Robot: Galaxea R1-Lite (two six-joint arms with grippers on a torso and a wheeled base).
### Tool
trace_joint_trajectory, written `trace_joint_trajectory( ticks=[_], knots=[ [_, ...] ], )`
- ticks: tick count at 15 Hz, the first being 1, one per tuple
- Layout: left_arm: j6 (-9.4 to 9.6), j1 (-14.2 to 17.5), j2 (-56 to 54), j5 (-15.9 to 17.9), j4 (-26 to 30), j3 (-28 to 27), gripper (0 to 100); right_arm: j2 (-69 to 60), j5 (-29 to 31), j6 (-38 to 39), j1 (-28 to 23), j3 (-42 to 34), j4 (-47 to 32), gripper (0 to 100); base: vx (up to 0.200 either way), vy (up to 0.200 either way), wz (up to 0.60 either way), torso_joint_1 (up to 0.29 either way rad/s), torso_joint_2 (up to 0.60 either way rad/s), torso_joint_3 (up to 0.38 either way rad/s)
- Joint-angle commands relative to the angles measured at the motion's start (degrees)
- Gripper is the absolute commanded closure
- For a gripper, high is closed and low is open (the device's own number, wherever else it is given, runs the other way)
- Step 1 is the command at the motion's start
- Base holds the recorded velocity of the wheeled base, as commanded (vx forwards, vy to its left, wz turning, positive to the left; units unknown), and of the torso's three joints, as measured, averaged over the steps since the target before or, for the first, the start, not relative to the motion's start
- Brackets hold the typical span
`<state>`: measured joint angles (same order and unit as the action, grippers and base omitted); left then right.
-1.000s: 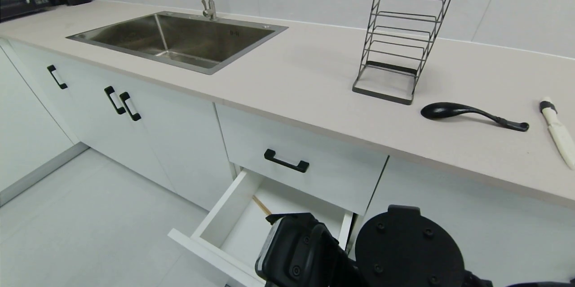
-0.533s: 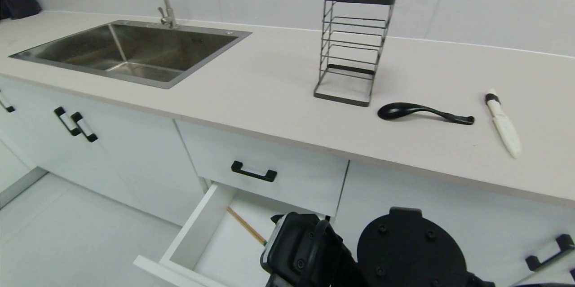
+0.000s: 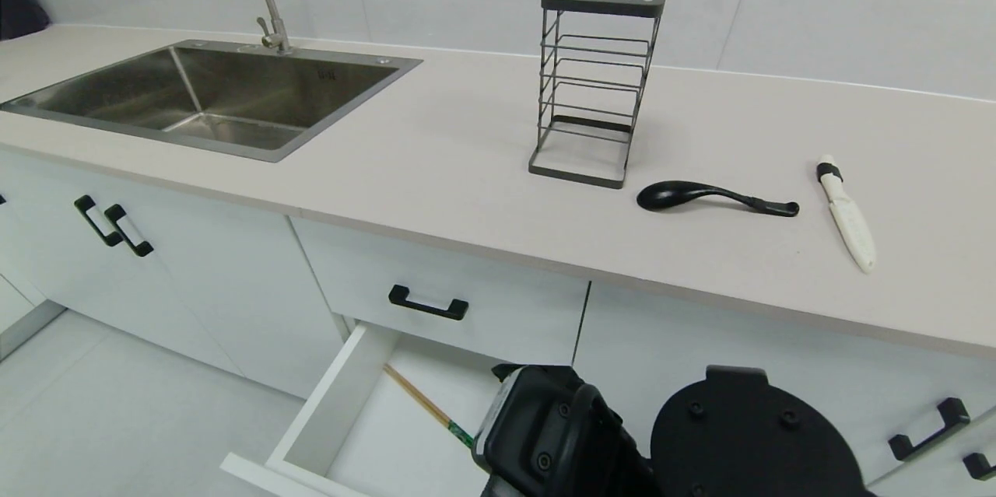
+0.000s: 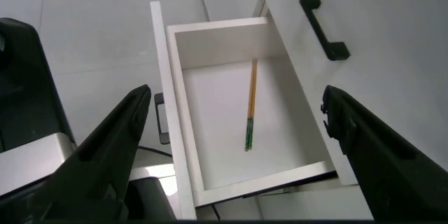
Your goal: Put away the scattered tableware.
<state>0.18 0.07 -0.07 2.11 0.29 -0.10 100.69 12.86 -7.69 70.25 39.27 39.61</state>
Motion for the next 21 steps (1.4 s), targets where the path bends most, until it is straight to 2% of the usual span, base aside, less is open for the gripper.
trace_joint_trajectory(
  ticks=[1, 18, 21],
  knots=[
    [-0.01, 0.0, 0.1, 0.0, 0.0, 0.0, 0, -0.5, 0.0, 0.0, 0.0, 0.0, 0.0, 0, 0.000, 0.000, 0.00, 0.154, -0.35, -0.207],
    [-0.01, 0.0, 0.1, 0.0, 0.0, 0.0, 0, -0.1, -0.2, 0.5, -0.6, -0.3, 0.0, 0, 0.000, 0.000, 0.00, 0.228, -0.51, -0.285],
    [0.08, 0.0, 0.1, 0.0, 0.0, 0.0, 0, -0.1, -0.8, 0.2, -4.3, -2.4, 0.1, 0, 0.000, 0.000, 0.00, 0.282, -0.59, -0.312]
  ],
)
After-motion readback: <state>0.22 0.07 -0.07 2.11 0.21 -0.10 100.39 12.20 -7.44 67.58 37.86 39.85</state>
